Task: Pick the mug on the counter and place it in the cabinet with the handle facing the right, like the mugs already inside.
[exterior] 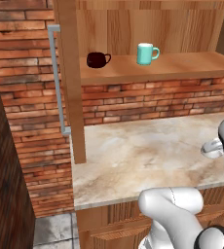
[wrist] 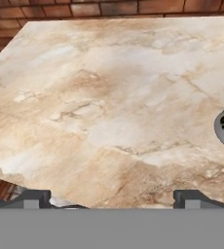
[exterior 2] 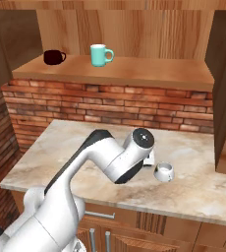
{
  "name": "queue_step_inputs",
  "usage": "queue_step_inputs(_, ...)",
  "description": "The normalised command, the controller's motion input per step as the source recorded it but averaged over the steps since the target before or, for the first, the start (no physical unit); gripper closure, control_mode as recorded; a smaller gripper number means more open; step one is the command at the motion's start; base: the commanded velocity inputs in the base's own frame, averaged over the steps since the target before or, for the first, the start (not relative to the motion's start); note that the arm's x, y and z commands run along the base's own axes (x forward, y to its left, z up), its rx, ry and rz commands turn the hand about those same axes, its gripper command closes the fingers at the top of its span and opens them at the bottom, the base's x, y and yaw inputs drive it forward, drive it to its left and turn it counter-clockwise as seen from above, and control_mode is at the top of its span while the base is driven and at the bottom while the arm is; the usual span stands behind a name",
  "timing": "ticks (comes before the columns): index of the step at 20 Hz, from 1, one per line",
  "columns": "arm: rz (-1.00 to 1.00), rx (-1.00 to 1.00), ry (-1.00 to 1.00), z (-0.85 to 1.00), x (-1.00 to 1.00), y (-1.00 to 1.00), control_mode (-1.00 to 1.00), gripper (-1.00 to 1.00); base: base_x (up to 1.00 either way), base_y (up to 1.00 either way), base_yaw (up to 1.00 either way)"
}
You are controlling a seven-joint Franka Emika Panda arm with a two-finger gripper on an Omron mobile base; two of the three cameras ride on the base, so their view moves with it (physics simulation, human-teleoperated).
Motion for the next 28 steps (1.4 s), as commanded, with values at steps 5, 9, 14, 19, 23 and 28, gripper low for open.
queue_step_inputs(5,0.0,0.0,-0.02,-0.17,0.0,-0.35,-1.0,-1.0,0.0,0.0,0.0)
queue_step_inputs(9,0.0,0.0,-0.01,-0.19,0.03,-0.37,-1.0,-1.0,0.0,0.0,0.0)
queue_step_inputs(14,0.0,0.0,0.0,-0.19,0.18,-0.36,-1.0,-1.0,0.0,0.0,0.0)
queue_step_inputs(19,0.0,0.0,0.0,-0.18,0.33,-0.37,-1.0,-1.0,0.0,0.0,0.0)
queue_step_inputs(23,0.0,0.0,0.0,-0.14,0.35,-0.36,-1.0,-1.0,0.0,0.0,0.0)
queue_step_inputs(28,0.0,0.0,0.0,-0.19,0.25,-0.38,-1.0,-1.0,0.0,0.0,0.0)
